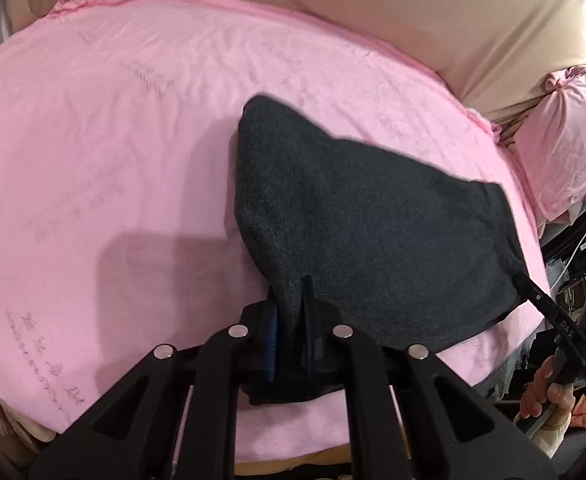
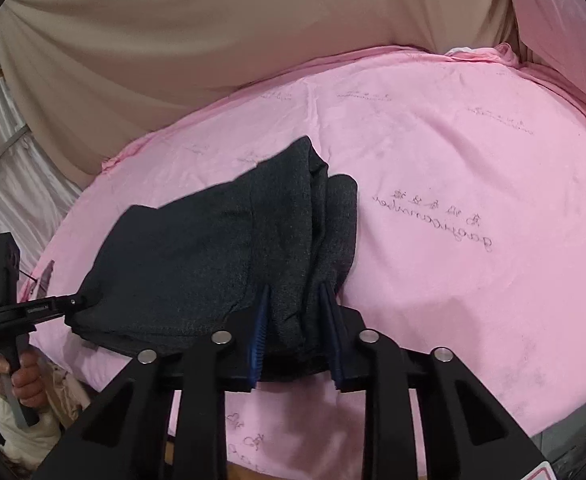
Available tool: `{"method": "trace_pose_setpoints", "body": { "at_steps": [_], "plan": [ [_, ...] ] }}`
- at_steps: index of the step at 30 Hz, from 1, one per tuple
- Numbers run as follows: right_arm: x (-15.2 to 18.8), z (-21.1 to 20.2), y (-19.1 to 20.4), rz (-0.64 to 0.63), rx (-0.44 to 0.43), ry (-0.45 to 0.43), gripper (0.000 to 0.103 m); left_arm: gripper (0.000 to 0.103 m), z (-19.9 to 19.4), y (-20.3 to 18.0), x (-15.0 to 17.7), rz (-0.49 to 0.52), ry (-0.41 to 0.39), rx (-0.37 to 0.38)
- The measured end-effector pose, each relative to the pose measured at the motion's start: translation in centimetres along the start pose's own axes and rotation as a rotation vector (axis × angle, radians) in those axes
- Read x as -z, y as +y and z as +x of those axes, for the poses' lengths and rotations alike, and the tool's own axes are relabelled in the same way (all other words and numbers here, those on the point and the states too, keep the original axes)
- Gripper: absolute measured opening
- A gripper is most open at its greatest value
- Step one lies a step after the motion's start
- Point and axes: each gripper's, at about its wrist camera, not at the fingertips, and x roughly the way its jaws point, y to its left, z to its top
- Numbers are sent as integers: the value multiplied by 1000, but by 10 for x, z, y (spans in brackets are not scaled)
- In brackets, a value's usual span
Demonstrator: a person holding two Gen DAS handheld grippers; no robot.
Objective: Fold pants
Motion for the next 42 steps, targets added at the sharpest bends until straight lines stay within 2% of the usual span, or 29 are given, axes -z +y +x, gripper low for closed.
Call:
{"method": "trace_pose_setpoints", "body": {
  "at_steps": [1, 3, 4, 6, 7, 8, 10, 13, 14, 16, 17, 20, 21, 22, 23, 24, 26, 28, 29, 30, 31, 32, 34, 36, 39, 41, 42],
  "plan": [
    [-3, -11, 0, 5, -31, -21, 5, 9, -8, 0, -1, -3, -14, 19],
    [-4, -18, -3, 4, -27, -23, 5, 9, -15, 2, -1, -13, 6, 52],
    [-2, -10, -8, -7, -3, 9, 7, 10, -10, 3, 1, -4, 22, 31],
    [11, 12, -24, 8, 118, 84, 7, 16, 13, 9, 10, 4, 86, -40],
    [18, 17, -31, 28, 145, 104, 18, 19, 18, 12, 15, -4, 85, -37],
    [22, 14, -37, 56, 120, 89, 18, 23, 13, 14, 17, -14, 64, -32],
    [19, 0, -40, 105, 79, 62, 19, 49, -1, 18, 16, -40, 41, -48],
    [-2, -11, -26, 43, 52, 14, 22, 74, -23, 21, 2, -63, -28, -43],
    [-11, -9, -21, 27, 24, 11, 25, 77, -30, 21, -6, -70, -63, -44],
    [-31, 7, -10, -9, -47, 18, 59, 88, -35, 18, -24, -90, -113, -41],
    [-41, 22, -5, -29, -46, 31, 64, 90, -36, 16, -32, -90, -134, -33],
    [-57, 77, 3, -57, -11, 109, 65, 91, -18, -1, -60, -56, -153, -60],
    [-56, 91, 5, -68, -4, 145, 46, 91, -9, -2, -63, -47, -139, -75],
    [-56, 98, 6, -60, -4, 163, 22, 91, 0, -2, -65, -42, -113, -102],
    [-56, 91, 8, -60, -5, 139, 20, 91, 10, -2, -66, -47, -80, -125],
    [-57, 76, 14, -82, -3, 97, 12, 91, 15, -3, -64, -52, -73, -111],
    [-57, 48, 15, -83, -10, 20, 10, 91, 19, -4, -58, -41, -70, -94],
    [-54, 57, 3, -75, 42, 44, 10, 91, 23, -6, -52, -17, -65, -109],
    [-51, 71, -2, -81, 73, 95, 12, 91, 26, -5, -49, -13, -60, -113],
    [-44, 82, -8, -81, 74, 144, 26, 91, 30, -4, -46, -14, -51, -109],
    [-39, 75, -10, -57, 63, 112, 27, 91, 32, -3, -45, -19, -40, -106],
    [-37, 64, -10, -37, 55, 99, 33, 91, 33, -1, -42, -27, -28, -101],
    [-33, 46, -10, -14, 56, 79, 73, 91, 29, 5, -35, -32, -22, -100],
    [-22, 31, -13, -9, 43, 74, 77, 94, 22, 13, -26, -42, -20, -84],
    [-5, 33, -26, 39, -2, 164, 77, 95, 25, 26, -7, -77, 44, -34],
    [8, 38, -34, 77, -43, 197, 77, 95, 21, 22, 2, -34, 20, -40],
    [11, 36, -36, 87, -60, 178, 77, 95, 21, 18, 6, -15, 31, -25]
  ]
}}
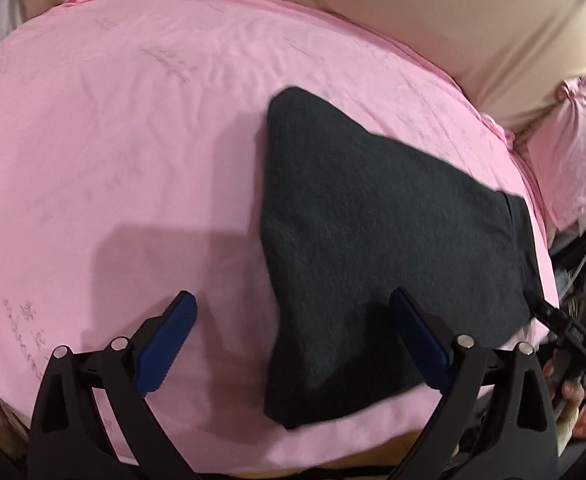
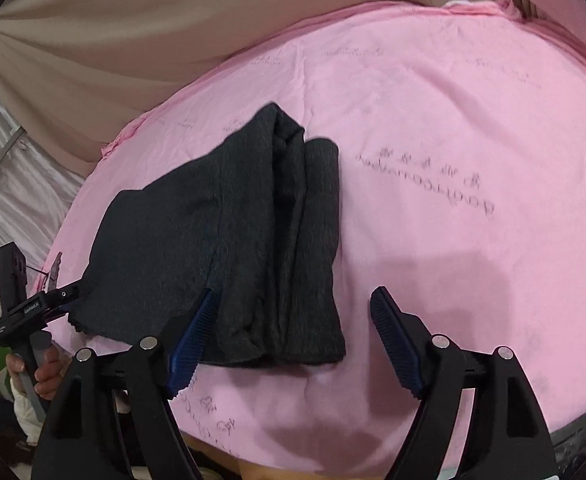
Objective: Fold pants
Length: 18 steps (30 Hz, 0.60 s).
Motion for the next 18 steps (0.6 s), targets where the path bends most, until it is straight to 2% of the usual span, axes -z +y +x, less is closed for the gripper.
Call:
{"method": "trace_pose_setpoints", "body": {
  "at_steps": [3, 5, 7, 8, 9, 12, 13, 15, 18],
  "plan": [
    [0, 1, -2, 27, -66, 10, 80, 94, 2, -11, 4, 34, 6, 86],
    [-4, 7, 1, 25, -132, 31, 80, 89, 6, -18, 2, 56, 8, 117],
    [-7, 15, 9, -3, -106, 29, 80, 82, 13, -24, -4, 73, 3, 137],
    [-10, 19, 12, -15, -99, 11, 80, 71, 17, -26, -8, 78, 1, 147],
    [-14, 21, 14, -13, -110, 9, 76, 64, 21, -26, -11, 78, -4, 146],
    [-24, 32, 11, 30, -154, 5, 40, 33, 30, -23, -24, 45, 4, 151],
    [-25, 29, 12, 36, -162, -2, 36, 25, 30, -20, -27, 28, 14, 162],
    [-22, 18, 17, 28, -159, -17, 34, 21, 21, -16, -29, 7, 14, 191],
    [-9, 2, 23, 18, -146, -21, 33, 19, 1, -22, -20, 54, 10, 164]
  ]
}}
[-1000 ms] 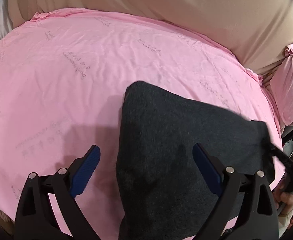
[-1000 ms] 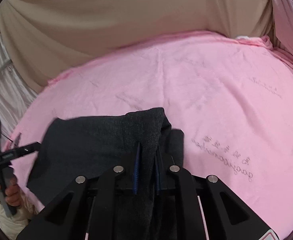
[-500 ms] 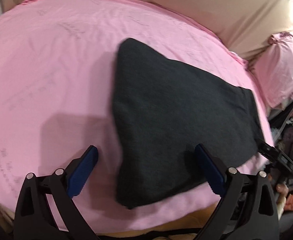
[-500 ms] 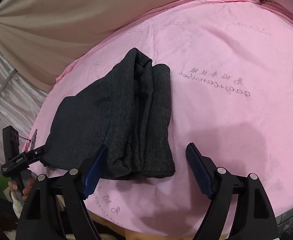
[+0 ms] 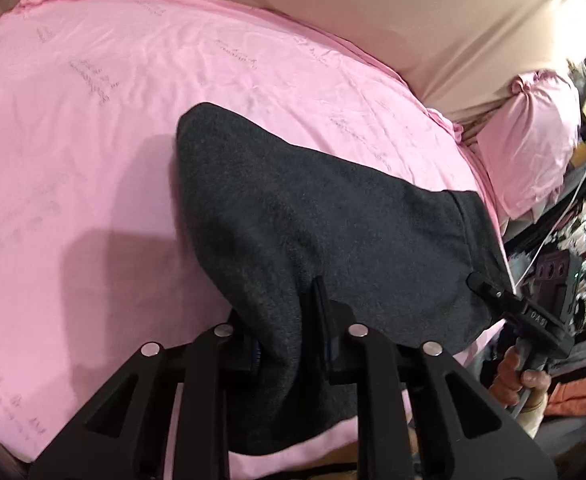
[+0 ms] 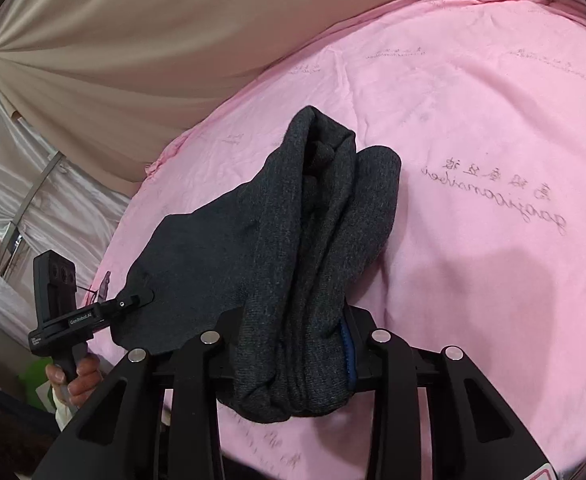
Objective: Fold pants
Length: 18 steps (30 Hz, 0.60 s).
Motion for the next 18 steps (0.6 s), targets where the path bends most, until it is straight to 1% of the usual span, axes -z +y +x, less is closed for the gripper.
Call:
{"method": "trace_pose_setpoints", "body": {
  "at_steps": [2, 3, 4, 5, 7, 8, 10, 11, 12, 13, 14, 15, 16, 18],
  "plan": [
    [7, 3, -5, 21, 25, 31, 35, 23, 5, 4, 6, -11, 42, -17],
    [10, 8, -11, 34, 31, 46, 38, 30, 11, 7, 8, -21, 56, -25],
    [12, 10, -17, 52, 16, 45, 42, 35, 18, 11, 10, -31, 64, -35],
    [12, 11, -22, 82, -13, 37, 42, 37, 18, 14, 10, -39, 38, -18],
    [11, 13, -23, 97, -30, 38, 45, 45, 19, 13, 7, -54, 34, 0],
    [11, 14, -23, 94, -31, 37, 46, 46, 21, 13, 6, -55, 26, 12],
    [11, 15, -19, 71, -30, 36, 52, 45, 23, 12, 6, -53, 9, 19],
    [12, 17, -16, 62, -29, 34, 54, 40, 25, 13, 5, -60, 4, 29],
    [12, 18, -12, 54, -21, 31, 57, 29, 27, 13, 5, -71, 8, 37],
    [13, 19, -9, 45, -13, 24, 58, 22, 29, 16, 4, -93, 5, 47],
    [13, 20, -7, 39, 0, 17, 58, 20, 31, 19, 3, -119, 10, 75],
    [12, 22, -4, 32, 17, 12, 50, 17, 29, 22, 4, -132, 9, 87],
    [12, 23, -4, 32, 15, 11, 39, 15, 29, 21, 5, -145, 4, 93],
    [10, 19, 1, 31, 8, -6, 34, 14, 19, 19, 7, -139, -13, 91]
  ]
}}
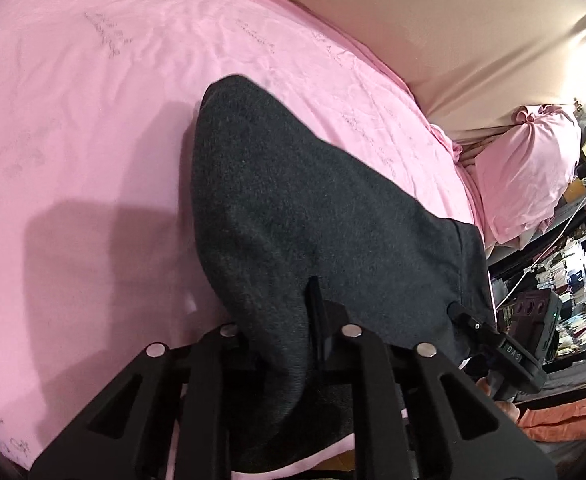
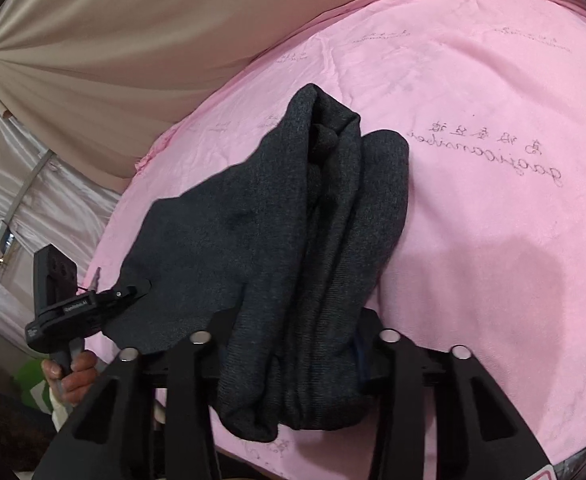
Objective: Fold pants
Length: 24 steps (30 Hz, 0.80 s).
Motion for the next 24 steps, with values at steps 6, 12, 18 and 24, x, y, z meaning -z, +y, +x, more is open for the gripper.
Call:
{"method": "trace_pose_setpoints", "body": {
  "at_steps": [6, 12, 18, 24],
  "plan": [
    [9, -35, 9, -30, -38, 14, 32, 13, -37, -22, 11, 52, 9, 49],
    [40, -49, 15, -15, 4, 91, 32, 13, -55, -28, 40, 69, 68, 46],
    [27, -82, 55, -110, -30, 28, 32, 10, -99, -65, 29, 194, -14, 79],
    [-16, -132, 106, -265, -67, -166, 32, 10, -160, -118, 0, 401, -215, 93]
  ]
}}
